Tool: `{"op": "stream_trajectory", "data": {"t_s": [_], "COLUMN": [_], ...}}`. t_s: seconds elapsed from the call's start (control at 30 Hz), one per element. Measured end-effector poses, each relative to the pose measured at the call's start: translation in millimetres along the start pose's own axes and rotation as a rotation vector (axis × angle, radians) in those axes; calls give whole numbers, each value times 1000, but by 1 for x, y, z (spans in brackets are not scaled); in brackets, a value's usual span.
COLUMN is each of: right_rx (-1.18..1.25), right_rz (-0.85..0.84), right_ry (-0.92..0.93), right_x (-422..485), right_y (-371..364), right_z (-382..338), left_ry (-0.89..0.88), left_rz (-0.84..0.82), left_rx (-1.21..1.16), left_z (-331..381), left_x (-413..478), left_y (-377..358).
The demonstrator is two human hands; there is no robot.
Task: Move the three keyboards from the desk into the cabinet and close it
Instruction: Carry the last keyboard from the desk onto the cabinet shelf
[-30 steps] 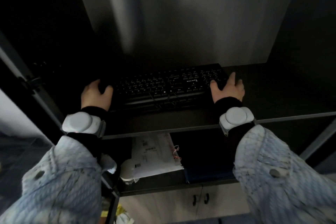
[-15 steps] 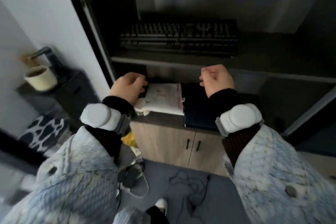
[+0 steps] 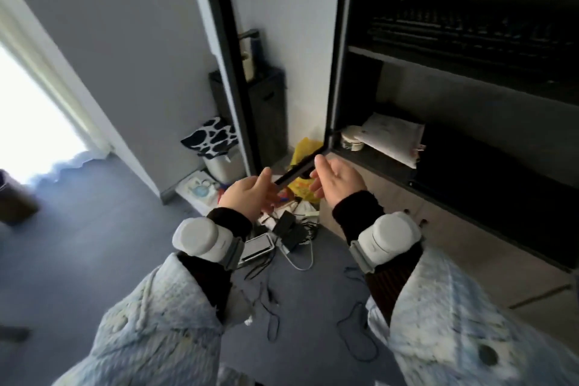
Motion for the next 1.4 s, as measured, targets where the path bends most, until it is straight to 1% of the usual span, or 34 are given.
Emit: {"op": "stream_trajectory", "data": {"t_s": [0.07, 0.13, 0.17, 0.23, 0.33, 0.37, 0.4, 0.47, 0.5, 0.67, 0.7, 0.73, 0.87, 0.93, 1.07, 1.1, 1.17, 1.27, 1.4], "right_rx": [-36, -90, -76, -83, -120, -159, -163, -165, -149, -167, -176, -177, -205, -209, -227, -227, -178, -190, -242], "right_rz": [-91, -221, -221, -288, -446, -541, -562, -687, -688, -838, -856, -849, -915, -954, -1050, -1058, -1062, -1019, -1038], "right_ry": [38, 90, 95, 119, 175, 193, 181, 192, 183, 235, 256, 274, 342, 342, 379, 388, 415, 454, 404], "right_x": [-20, -49, -51, -73, -124, -157, -165, -208, -212, -257, -260, -261, -250, -237, -196, -193, -170, -128, -84], "right_y": [-46, -116, -125, -183, -287, -344, -356, -437, -446, -556, -583, -589, -666, -709, -796, -802, -834, -880, -926], "right_z": [-14, -32, -34, -48, -69, -76, -73, -81, -79, -115, -127, -131, -157, -176, -240, -248, -283, -320, -329], "left_ry": [32, 72, 71, 98, 176, 220, 226, 277, 287, 374, 378, 384, 421, 443, 476, 486, 463, 466, 492], "left_rz": [66, 166, 155, 212, 316, 390, 398, 509, 519, 650, 670, 665, 701, 726, 784, 791, 826, 843, 793], "left_rx": [-8, -19, -6, 23, 35, 30, 25, 29, 22, -27, -34, -28, -21, -16, 3, -14, 12, 33, -50], "left_z": [-23, -60, -65, -88, -131, -159, -166, -204, -210, -267, -281, -285, -319, -335, -347, -348, -350, -362, -390], "left_x": [-25, -59, -65, -95, -145, -173, -178, -216, -219, -256, -254, -255, -234, -213, -147, -142, -112, -64, -11], "left_y": [41, 101, 107, 155, 240, 286, 294, 358, 363, 452, 475, 478, 535, 572, 658, 665, 704, 756, 789]}}
Point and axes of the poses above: each hand's wrist, its own x-axis towards the middle knuckle, its own y-axis out of the back of the hand, z = x × y, the point moved 4 cm from there along x, towards the middle knuckle, and after that the axes turned 9 degrees about -y, right-handed, at the moved point
